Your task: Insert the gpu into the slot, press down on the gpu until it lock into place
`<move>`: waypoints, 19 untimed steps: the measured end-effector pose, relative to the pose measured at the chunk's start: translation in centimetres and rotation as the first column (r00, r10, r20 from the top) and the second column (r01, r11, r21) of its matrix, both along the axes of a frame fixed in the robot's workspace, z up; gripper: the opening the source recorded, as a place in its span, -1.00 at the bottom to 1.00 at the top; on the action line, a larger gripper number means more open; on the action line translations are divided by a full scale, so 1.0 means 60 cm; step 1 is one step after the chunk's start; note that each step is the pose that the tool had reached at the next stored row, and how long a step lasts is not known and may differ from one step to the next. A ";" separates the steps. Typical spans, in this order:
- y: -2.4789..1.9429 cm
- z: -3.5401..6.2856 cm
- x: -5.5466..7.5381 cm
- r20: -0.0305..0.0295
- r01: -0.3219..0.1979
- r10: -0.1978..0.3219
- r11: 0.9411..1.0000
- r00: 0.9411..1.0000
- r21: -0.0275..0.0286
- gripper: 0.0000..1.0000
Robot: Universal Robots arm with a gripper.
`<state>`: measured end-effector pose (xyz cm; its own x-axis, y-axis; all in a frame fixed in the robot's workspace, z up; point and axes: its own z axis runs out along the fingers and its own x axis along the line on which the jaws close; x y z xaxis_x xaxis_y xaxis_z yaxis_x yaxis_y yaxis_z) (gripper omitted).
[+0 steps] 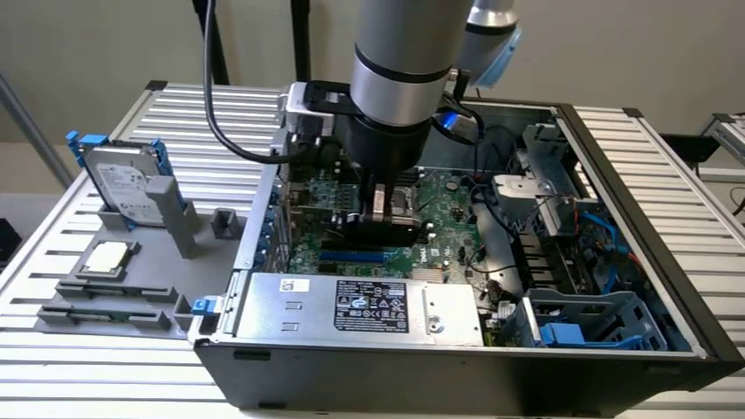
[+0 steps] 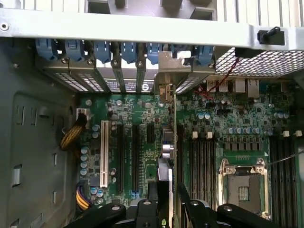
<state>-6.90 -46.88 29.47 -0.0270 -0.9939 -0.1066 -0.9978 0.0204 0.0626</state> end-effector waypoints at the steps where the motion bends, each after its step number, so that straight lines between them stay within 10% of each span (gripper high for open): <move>1: 0.0003 -0.003 0.000 0.000 0.000 0.000 1.000 1.000 0.000 -0.48; 19: 0.0097 -0.036 -0.009 0.000 0.004 -0.004 1.000 1.000 0.000 -0.48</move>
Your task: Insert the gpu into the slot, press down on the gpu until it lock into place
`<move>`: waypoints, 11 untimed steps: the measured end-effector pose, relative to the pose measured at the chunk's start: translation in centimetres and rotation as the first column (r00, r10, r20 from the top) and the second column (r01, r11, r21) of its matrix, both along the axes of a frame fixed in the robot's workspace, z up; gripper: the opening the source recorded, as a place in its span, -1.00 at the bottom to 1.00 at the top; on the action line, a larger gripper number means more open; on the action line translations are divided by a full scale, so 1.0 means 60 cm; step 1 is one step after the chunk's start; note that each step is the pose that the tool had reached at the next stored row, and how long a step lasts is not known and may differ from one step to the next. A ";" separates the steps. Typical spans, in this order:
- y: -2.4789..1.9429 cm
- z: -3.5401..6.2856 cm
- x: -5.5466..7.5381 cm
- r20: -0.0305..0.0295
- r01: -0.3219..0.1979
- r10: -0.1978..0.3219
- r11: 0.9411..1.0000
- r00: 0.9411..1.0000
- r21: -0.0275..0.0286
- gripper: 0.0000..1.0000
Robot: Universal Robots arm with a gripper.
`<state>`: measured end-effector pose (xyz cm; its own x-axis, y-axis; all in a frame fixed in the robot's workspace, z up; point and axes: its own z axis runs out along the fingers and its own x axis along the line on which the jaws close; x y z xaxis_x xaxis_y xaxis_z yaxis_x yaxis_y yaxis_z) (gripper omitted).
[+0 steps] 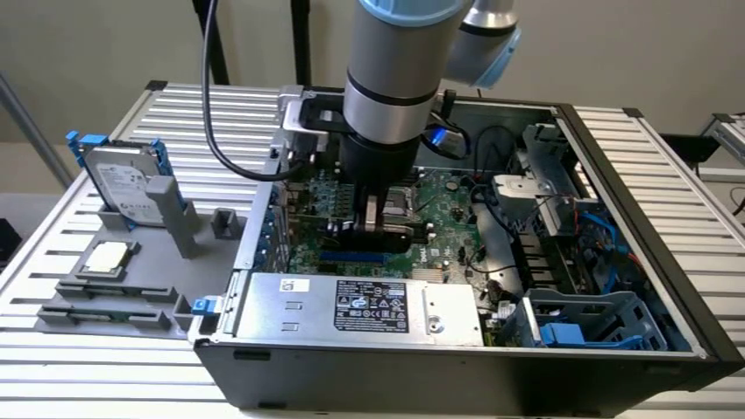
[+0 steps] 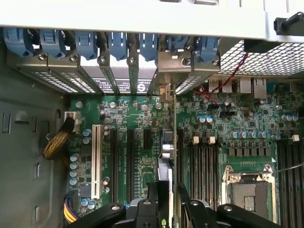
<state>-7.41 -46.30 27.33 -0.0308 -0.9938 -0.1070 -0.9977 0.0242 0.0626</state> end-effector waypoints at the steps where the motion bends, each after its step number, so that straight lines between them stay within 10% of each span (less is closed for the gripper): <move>1: 0.0000 -0.001 0.000 0.000 0.000 0.000 1.000 1.000 0.000 -0.48; 11: 0.0000 -0.007 -0.001 0.000 -0.001 0.001 1.000 1.000 0.000 -0.48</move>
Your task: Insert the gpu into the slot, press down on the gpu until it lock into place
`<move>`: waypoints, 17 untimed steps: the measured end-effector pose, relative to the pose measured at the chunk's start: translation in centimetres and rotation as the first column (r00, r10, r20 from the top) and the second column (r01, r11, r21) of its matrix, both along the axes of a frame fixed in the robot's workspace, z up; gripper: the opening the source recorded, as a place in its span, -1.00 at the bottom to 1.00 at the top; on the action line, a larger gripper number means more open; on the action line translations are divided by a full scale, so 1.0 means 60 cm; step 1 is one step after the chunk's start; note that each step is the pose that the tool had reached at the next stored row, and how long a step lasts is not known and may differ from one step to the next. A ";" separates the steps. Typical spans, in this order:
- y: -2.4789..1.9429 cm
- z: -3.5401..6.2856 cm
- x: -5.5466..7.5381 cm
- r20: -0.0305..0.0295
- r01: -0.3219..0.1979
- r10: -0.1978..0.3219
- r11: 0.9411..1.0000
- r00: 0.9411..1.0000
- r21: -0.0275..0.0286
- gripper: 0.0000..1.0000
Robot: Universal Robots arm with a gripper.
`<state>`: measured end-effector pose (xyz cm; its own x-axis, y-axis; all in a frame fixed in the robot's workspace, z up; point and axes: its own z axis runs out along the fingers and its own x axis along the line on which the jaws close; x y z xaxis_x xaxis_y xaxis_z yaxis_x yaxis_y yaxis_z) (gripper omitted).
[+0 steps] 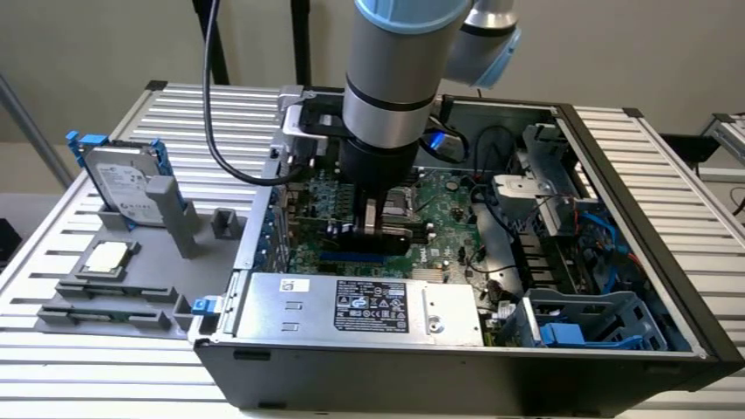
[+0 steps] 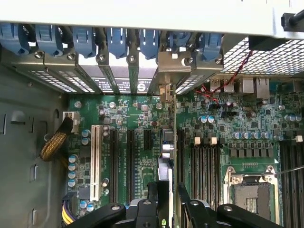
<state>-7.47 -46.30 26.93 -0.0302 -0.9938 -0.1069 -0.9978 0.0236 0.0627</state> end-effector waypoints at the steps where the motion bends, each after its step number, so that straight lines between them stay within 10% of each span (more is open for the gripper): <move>1: 0.0000 0.000 0.000 0.000 0.000 0.000 1.000 1.000 0.000 -0.48; 17: 0.0000 -0.005 -0.002 0.000 -0.011 0.011 1.000 1.000 -0.003 -0.48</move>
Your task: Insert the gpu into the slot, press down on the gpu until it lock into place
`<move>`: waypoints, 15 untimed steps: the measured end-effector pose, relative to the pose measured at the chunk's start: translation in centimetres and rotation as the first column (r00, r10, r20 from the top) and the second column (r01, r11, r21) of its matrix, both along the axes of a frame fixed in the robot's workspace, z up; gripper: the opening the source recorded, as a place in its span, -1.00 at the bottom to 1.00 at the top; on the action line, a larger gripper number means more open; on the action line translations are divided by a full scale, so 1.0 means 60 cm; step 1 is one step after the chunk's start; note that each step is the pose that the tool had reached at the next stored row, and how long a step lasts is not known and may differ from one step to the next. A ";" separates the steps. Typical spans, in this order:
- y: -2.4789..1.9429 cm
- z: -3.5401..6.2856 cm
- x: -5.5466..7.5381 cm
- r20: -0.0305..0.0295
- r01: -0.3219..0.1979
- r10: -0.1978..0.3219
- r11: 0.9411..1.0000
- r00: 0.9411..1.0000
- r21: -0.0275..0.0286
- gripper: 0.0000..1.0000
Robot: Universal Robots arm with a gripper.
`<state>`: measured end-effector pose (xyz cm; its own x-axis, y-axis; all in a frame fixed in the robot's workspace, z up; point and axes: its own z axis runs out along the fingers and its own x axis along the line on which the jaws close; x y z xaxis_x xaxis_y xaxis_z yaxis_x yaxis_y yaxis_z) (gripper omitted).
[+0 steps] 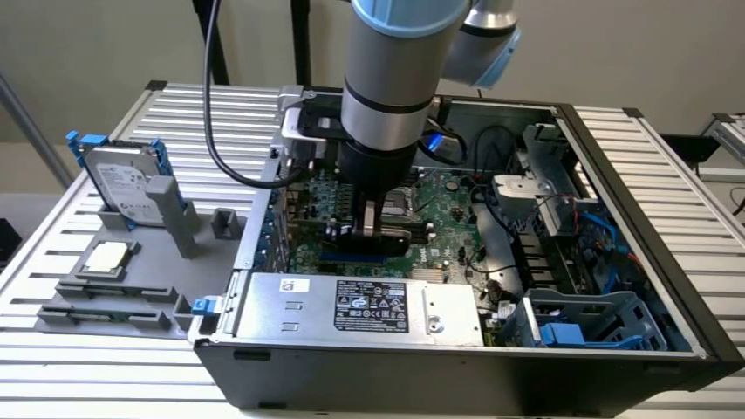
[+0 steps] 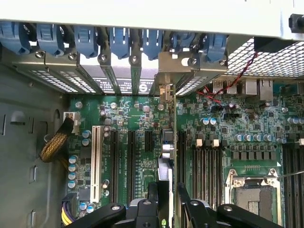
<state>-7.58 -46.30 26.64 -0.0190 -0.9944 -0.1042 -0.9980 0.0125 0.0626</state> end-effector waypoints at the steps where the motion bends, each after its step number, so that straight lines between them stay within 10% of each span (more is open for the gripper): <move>1: 0.0000 -0.001 0.000 0.000 0.000 0.000 1.000 1.000 0.000 -0.48; 15: 0.0000 -0.005 0.000 -0.001 0.000 0.000 1.000 1.000 -0.003 -0.48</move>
